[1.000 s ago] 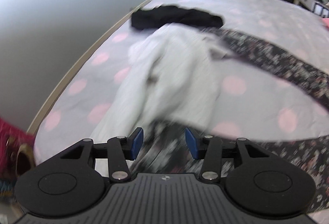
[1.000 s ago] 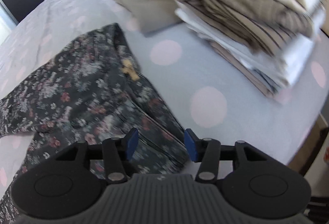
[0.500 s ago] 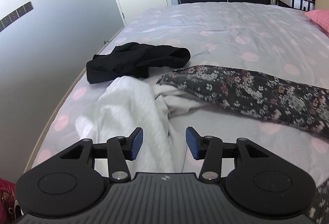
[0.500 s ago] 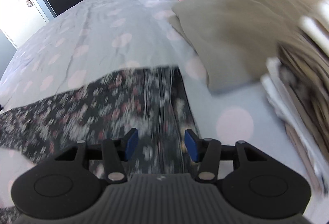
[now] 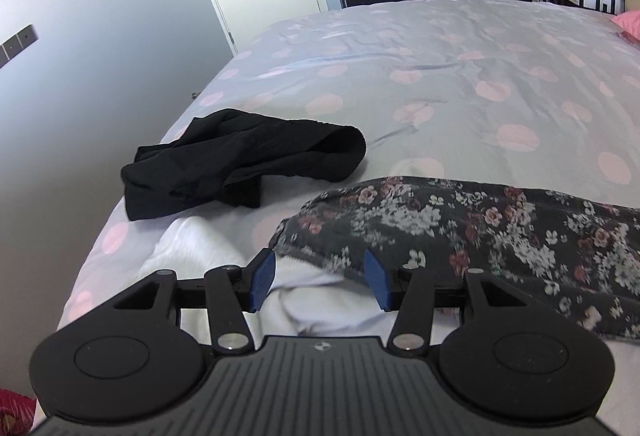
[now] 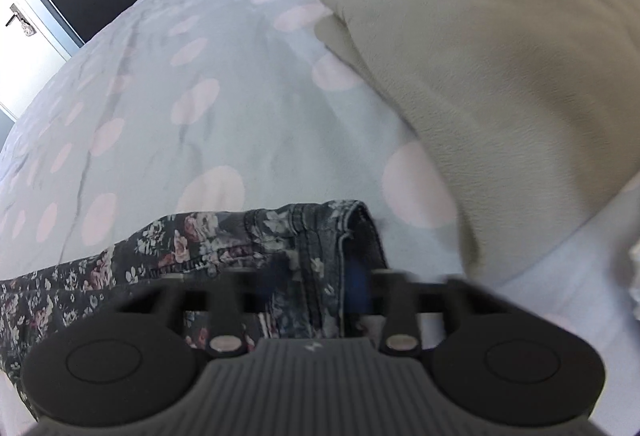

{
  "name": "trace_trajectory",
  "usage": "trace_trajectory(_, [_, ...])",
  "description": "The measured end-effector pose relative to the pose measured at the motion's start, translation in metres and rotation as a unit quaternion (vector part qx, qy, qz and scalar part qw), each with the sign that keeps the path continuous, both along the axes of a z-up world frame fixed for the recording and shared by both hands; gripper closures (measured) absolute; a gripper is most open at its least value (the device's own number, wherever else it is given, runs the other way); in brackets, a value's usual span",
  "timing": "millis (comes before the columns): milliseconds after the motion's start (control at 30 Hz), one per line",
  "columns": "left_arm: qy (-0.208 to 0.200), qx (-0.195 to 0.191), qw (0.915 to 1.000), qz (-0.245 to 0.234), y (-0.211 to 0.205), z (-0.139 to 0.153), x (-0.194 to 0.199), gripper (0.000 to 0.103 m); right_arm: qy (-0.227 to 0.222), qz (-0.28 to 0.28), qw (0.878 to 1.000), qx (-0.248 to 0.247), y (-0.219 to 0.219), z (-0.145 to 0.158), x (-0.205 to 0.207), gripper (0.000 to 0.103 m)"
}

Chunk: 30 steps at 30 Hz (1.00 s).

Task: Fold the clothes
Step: 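Grasp the floral garment edge with the left gripper while the right gripper grasps its leg end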

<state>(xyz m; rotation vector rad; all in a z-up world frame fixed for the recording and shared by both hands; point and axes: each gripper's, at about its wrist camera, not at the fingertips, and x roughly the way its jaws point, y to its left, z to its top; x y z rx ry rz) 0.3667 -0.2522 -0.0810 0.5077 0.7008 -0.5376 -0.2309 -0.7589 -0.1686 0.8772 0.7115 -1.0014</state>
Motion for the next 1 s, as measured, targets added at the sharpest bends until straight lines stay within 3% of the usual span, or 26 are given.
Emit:
trace_trajectory(133, [0.02,-0.006,0.9994,0.029,-0.014,-0.018,0.028,0.055,0.054,-0.03,0.997,-0.051,-0.001,0.006,0.01,0.096])
trace_trajectory(233, [0.04,-0.008,0.9965,0.073,-0.014,-0.034,0.054,0.054,0.088,-0.034,0.994,-0.062,-0.005,0.001,0.018,0.096])
trace_trajectory(400, [0.1,-0.06,0.9841,0.134,0.001,-0.057,0.087,0.055,0.113,-0.031,0.991,-0.061,-0.009,-0.009,0.028,0.095])
trace_trajectory(467, [0.117,-0.092,0.9773,0.151,0.006,-0.062,0.091,0.067,0.111,-0.031,0.992,-0.06,-0.009,-0.009,0.026,0.095])
trace_trajectory(500, [0.117,-0.099,0.9763,0.153,0.006,-0.063,0.091,0.082,0.11,-0.031,0.992,-0.06,-0.009,-0.008,0.026,0.095])
trace_trajectory(533, [0.112,-0.103,0.9766,0.152,0.006,-0.062,0.09,0.091,0.108,-0.032,0.992,-0.06,-0.008,-0.006,0.025,0.095])
trace_trajectory(733, [0.048,-0.119,0.9856,0.11,0.007,-0.021,0.058,0.098,0.103,-0.027,0.991,-0.082,0.004,0.017,0.022,0.096])
trace_trajectory(1000, [0.007,-0.155,0.9822,0.106,0.071,0.052,0.01,0.098,0.059,-0.038,0.99,-0.119,0.039,0.072,-0.007,0.097])
